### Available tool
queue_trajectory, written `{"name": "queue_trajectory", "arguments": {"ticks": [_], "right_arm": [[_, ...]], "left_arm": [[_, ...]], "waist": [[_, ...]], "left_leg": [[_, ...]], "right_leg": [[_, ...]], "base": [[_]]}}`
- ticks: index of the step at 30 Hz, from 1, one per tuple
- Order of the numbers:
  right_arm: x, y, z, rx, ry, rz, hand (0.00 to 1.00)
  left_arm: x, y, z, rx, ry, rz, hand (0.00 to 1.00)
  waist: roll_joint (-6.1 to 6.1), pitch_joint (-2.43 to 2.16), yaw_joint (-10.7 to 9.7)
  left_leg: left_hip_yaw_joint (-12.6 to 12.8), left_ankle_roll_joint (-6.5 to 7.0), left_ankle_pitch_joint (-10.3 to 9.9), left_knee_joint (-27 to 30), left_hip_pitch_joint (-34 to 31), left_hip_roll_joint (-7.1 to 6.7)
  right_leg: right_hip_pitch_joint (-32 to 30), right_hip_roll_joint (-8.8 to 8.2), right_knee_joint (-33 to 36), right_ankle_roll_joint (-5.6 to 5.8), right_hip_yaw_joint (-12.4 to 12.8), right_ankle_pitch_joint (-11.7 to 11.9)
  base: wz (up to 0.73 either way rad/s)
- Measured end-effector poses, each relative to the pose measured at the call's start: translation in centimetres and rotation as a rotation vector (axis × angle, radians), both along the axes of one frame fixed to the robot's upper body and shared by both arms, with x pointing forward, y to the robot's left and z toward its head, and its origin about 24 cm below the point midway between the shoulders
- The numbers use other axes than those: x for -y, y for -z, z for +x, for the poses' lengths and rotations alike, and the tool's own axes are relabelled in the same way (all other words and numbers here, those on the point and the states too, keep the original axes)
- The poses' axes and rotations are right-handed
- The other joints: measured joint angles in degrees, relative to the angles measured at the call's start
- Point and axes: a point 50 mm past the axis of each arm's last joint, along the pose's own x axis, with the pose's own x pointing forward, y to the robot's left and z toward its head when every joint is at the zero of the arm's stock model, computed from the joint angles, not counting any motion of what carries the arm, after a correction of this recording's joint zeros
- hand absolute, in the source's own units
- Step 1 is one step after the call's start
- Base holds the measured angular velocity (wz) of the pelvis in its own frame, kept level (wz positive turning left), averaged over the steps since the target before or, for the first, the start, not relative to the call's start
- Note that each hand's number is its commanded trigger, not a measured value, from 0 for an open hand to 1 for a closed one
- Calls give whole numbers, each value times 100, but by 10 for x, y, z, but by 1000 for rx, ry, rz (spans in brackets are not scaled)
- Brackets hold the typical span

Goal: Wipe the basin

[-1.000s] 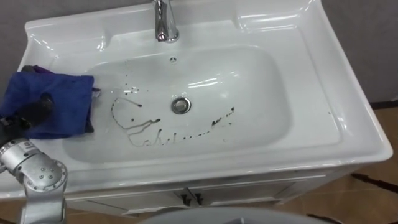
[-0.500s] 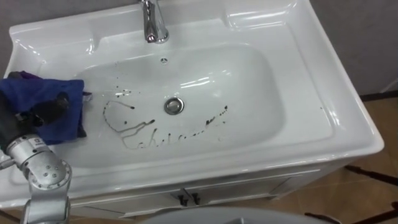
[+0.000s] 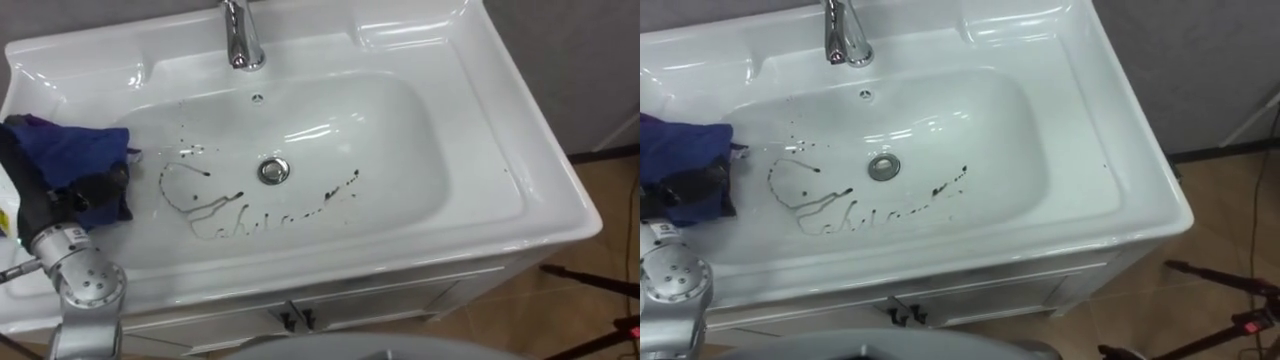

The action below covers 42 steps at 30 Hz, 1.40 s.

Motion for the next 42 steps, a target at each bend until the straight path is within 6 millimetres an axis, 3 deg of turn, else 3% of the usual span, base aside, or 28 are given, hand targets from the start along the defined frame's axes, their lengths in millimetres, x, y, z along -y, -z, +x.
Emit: {"name": "queue_trajectory", "arguments": {"ticks": [2, 10, 16, 24, 36, 42], "right_arm": [[0, 1, -3, -18, 6, -1, 0], [0, 1, -4, -23, 14, -3, 0], [1, 0, -1, -11, 6, -20, 0], [2, -1, 5, 14, 1, -21, 0], [1, -1, -5, -15, 4, -7, 0], [6, -2, -18, -71, 39, -16, 0]], "left_arm": [[1, 9, -4, -45, 2, -23, 0], [3, 16, -6, -73, 8, -35, 0], [0, 25, -8, -103, -6, -51, 0], [-7, 33, -12, -127, -37, -62, 0], [-12, 34, -17, -142, -65, -51, 0], [-14, 36, -18, -200, -67, 3, 0]], "waist": [[-15, 0, -14], [-15, -11, -84], [46, -46, -52], [75, -55, -73], [56, -68, -75], [55, -101, -82]], "left_leg": [[-3, -5, -3, 3, -7, -1], [7, -6, -4, -1, 9, -3], [98, -8, -2, -74, 150, -6], [172, -12, 1, -126, 258, -6], [205, -26, 11, -208, 394, -6], [251, -26, 11, -208, 394, -6]], "right_leg": [[-5, 10, -2, -4, 2, 2], [5, 9, -5, -7, 29, 4], [63, 12, 1, -8, 85, 3], [109, 11, 5, -13, 153, -2], [181, 16, -20, -20, 231, -8], [160, 6, -8, -25, 236, -11]], "base": [[0], [0], [-7], [-6], [-3], [-4]]}}
